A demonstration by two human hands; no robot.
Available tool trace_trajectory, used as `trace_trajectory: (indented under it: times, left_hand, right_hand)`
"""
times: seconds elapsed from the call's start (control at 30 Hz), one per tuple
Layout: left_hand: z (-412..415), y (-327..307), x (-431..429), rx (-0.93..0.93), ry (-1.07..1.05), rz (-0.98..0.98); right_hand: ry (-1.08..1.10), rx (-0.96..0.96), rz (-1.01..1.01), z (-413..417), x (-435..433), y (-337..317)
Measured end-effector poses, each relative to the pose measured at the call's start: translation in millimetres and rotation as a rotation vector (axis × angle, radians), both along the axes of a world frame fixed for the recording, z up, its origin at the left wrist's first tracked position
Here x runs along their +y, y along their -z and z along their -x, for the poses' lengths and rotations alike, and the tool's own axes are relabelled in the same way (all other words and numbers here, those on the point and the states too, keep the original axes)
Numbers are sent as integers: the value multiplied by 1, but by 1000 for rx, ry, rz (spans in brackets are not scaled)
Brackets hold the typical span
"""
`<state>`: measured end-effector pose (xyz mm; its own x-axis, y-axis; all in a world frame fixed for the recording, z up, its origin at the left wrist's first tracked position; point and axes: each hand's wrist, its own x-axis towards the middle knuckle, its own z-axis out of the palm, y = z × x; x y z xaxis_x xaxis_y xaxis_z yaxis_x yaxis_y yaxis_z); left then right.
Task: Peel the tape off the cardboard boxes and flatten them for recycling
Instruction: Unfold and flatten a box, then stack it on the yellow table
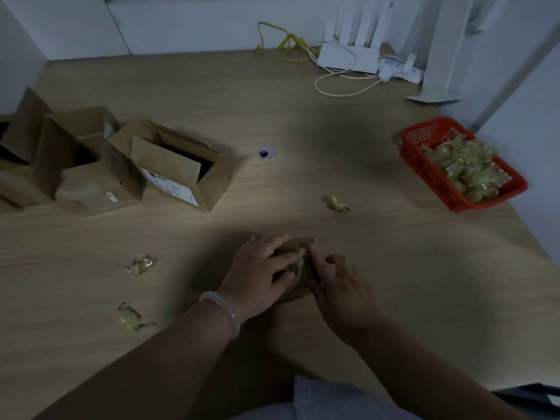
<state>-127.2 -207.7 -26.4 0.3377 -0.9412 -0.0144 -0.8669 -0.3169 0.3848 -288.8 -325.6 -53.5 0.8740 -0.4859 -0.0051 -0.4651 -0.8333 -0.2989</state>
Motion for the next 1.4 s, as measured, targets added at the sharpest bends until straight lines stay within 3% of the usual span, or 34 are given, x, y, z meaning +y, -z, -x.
trace_trajectory:
  times: [0.13, 0.23, 0.3, 0.4, 0.43, 0.53, 0.7, 0.8, 0.9, 0.97, 1.07, 1.17, 1.27, 1.4]
  left_hand:
    - [2, 0, -1, -38, -3, -20]
    - [0, -1, -2, 57, -25, -21]
    - [-3, -5, -3, 255, -75, 13]
    - [-8, -17, 1, 812, -272, 186]
    - [-10, -20, 3, 906, -366, 284]
    - [-19, -15, 24, 892, -593, 433]
    - [-11, 16, 66, 1025, -602, 101]
    - [-6, 17, 75, 923, -434, 97]
    - [-15, -4, 76, 566, -337, 244]
    - [-19, -26, 74, 444, -309, 310]
    - [-24, -52, 71, 290, -236, 285]
    - [-24, -61, 67, 131, -204, 257]
    - [-22, -55, 59, -41, -141, 183]
    - [-18, -33, 52, -48, -75, 150]
  right_hand:
    - [279, -179, -408, 2, 0, 12]
    - [265, -213, -579, 1, -12, 13]
    - [273, -197, -766, -6, -16, 11]
    - [342, -230, -1018, -16, -11, 13]
    - [389, -249, -1095, -17, -8, 14]
    - [489, -292, -1222, -18, -3, 17]
    - [583, -400, -1301, -24, -2, 10]
    - [614, -442, -1386, -26, -4, 0]
    - [593, -422, -1503, -28, -5, -10]
    - [546, -336, -1499, -29, -4, -14]
    - [504, -282, -1294, -34, -6, -18]
    - [455, -452, -885, -39, -7, -28]
    - [219, -588, -704, -46, -1, -47]
    - [-7, -322, -626, -57, 6, -50]
